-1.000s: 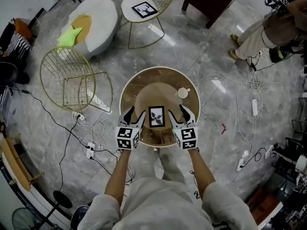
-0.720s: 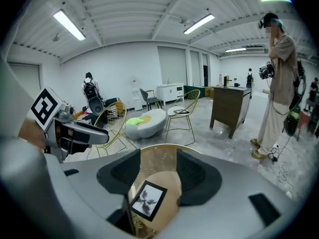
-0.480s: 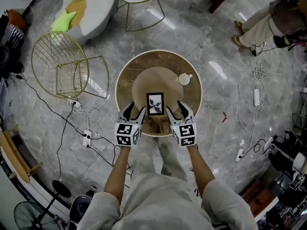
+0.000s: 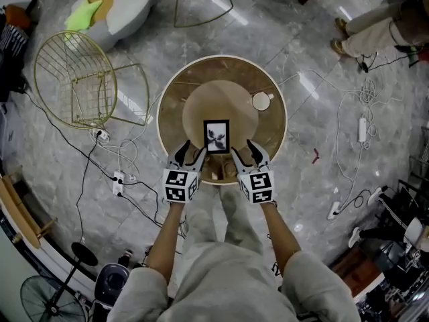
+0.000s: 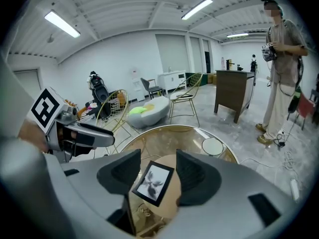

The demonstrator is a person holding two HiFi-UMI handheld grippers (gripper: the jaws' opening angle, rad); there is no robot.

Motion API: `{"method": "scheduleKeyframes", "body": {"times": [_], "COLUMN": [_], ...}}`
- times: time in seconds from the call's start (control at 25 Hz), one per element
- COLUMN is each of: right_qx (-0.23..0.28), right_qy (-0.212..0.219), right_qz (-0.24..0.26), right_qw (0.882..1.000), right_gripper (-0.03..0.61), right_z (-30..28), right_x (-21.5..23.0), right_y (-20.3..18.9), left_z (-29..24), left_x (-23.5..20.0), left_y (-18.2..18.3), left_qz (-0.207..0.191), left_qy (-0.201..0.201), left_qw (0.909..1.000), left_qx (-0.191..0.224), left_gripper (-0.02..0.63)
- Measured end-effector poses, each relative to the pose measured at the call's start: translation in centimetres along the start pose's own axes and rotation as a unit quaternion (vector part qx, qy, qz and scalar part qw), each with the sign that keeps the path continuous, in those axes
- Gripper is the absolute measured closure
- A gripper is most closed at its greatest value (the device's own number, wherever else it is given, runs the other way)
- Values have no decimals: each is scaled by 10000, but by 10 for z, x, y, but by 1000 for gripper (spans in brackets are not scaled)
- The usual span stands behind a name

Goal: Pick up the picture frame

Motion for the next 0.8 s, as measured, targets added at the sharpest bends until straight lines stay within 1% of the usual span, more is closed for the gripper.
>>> {"method": "scheduleKeyframes", "body": {"times": [0.36, 0.6, 0.8], "right_qx": [-349, -563, -794], "right_qy": [166, 231, 309], "right_qz": [-108, -119, -124], "right_qw": [9992, 9981, 9963], "right_gripper": [359, 362, 365], "right_z": [-29, -53, -77], "right_x": [0, 5, 7], "right_y": [-20, -28, -36], "left_z": [-34, -55, -73], "left_x": [-5, -13, -20], "left_y": [-12, -32, -42], "left_qz": [122, 273, 311], "left_qy": [-78, -41, -56], "left_qw": [9995, 9981, 9966], "left_qx": [-281, -556, -756], "left_gripper": [402, 402, 402]}}
Point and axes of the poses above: the fingertips, and each gripper's own axes: z backward along the fingers, x to its right, y out of its top, the point moved 8 cm from there along z, backward along the fingers, and after that the axes turned 15 degrees about -x, right-handed, at the moved point
